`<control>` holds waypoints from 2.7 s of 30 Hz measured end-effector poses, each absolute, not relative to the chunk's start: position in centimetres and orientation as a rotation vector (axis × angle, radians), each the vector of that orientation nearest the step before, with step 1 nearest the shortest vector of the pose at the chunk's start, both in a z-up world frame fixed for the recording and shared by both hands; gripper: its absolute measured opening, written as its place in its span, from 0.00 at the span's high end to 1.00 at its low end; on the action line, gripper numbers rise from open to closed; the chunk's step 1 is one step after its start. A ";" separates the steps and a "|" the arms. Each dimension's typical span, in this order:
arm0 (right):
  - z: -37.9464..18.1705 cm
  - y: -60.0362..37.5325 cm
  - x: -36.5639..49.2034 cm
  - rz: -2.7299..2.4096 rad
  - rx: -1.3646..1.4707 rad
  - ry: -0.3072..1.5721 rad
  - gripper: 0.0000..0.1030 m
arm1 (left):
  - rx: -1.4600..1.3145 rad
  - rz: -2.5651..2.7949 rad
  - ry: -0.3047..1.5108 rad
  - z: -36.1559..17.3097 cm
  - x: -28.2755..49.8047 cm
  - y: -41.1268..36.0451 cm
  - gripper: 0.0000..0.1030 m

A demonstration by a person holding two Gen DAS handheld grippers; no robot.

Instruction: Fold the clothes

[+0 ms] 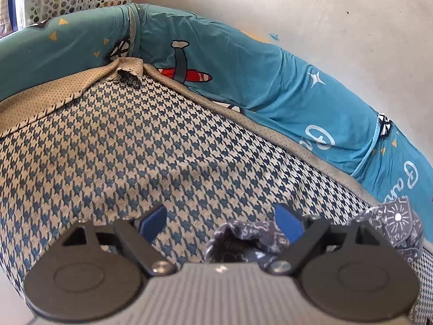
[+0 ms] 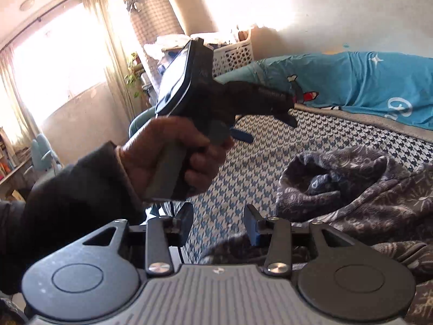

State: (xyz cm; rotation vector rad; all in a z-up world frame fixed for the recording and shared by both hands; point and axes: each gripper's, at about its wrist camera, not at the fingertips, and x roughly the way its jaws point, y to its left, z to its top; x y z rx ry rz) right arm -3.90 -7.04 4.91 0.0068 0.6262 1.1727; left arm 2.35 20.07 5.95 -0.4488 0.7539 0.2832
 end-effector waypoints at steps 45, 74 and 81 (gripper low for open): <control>2.2 -4.7 3.9 0.678 -0.006 0.629 0.59 | -0.450 0.219 1.000 -3.0 5.7 18.9 0.86; 1.7 -5.1 3.8 0.670 -0.036 0.656 0.59 | -0.148 0.957 0.661 4.3 5.2 26.1 0.89; 1.8 -5.9 3.9 0.647 -0.035 0.660 0.59 | -0.428 0.946 0.648 5.2 1.6 27.9 0.57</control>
